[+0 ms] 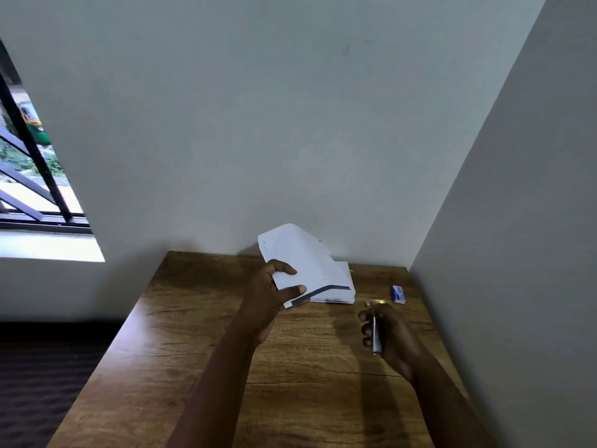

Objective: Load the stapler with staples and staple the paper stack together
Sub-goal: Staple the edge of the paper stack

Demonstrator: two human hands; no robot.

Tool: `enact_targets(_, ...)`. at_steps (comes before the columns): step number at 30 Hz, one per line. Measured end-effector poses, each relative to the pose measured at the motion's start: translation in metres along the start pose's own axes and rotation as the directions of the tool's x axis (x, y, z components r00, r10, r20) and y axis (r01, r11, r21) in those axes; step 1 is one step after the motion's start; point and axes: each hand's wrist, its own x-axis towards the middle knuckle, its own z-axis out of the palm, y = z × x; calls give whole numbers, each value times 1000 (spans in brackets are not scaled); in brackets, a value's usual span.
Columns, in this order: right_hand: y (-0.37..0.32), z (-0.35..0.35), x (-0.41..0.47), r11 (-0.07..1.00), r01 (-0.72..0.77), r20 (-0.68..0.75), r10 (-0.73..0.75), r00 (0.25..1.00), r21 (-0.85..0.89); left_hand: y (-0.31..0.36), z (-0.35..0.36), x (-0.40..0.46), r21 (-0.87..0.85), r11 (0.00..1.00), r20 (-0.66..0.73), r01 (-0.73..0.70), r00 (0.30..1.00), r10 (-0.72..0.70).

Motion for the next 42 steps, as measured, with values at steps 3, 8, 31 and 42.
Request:
enact_targets(3, 7, 18, -2, 999, -39, 170, 33, 985, 32, -4, 0, 0, -13, 999, 6, -36, 999, 36)
enact_targets(8, 4, 45, -5, 991, 22, 260, -57, 964, 133, -9, 2, -3, -107, 994, 47, -3, 999, 8)
enact_targets(31, 1, 52, 0, 967, 172, 44, -183, 982, 190, -9, 11, -4, 8, 1000, 54, -23, 998, 22)
enact_targets(42, -1, 56, 3, 975, 189, -11, -189, 982, 113, -12, 8, -1, 35, 999, 70, -38, 997, 35)
